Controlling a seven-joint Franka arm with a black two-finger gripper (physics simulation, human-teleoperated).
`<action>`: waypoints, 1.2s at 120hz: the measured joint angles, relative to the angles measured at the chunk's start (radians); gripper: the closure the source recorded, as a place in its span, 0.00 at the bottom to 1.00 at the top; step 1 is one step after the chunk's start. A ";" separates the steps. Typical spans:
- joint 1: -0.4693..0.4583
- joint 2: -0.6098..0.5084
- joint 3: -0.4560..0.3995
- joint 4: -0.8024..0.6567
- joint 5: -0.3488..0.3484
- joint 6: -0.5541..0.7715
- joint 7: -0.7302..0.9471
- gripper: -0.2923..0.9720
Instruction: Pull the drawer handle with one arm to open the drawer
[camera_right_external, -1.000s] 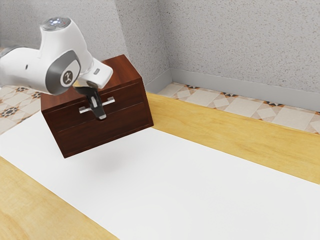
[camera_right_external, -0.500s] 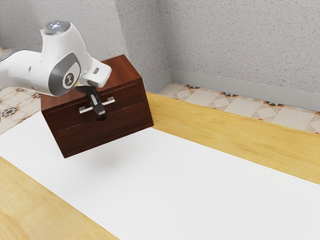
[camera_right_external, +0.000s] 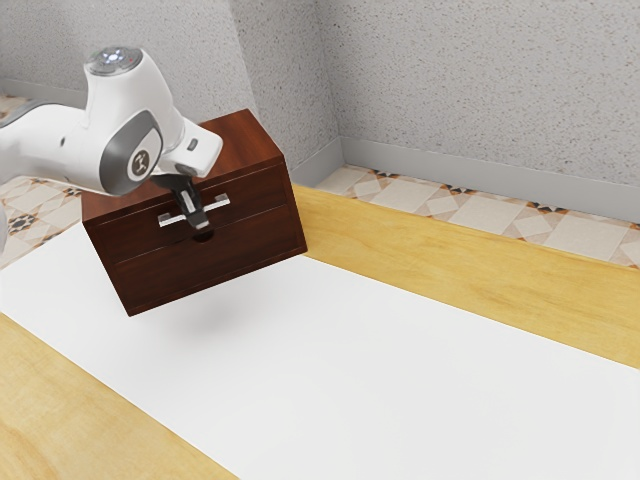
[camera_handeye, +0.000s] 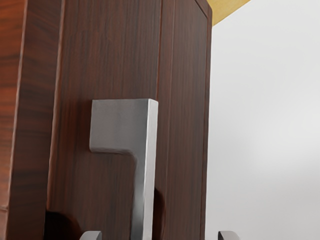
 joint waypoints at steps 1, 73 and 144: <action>0.000 0.000 0.000 0.000 0.000 0.000 0.000 0.60; 0.000 -0.014 0.000 -0.018 0.003 0.002 0.024 0.72; -0.009 -0.086 -0.002 -0.114 0.002 0.007 0.030 0.73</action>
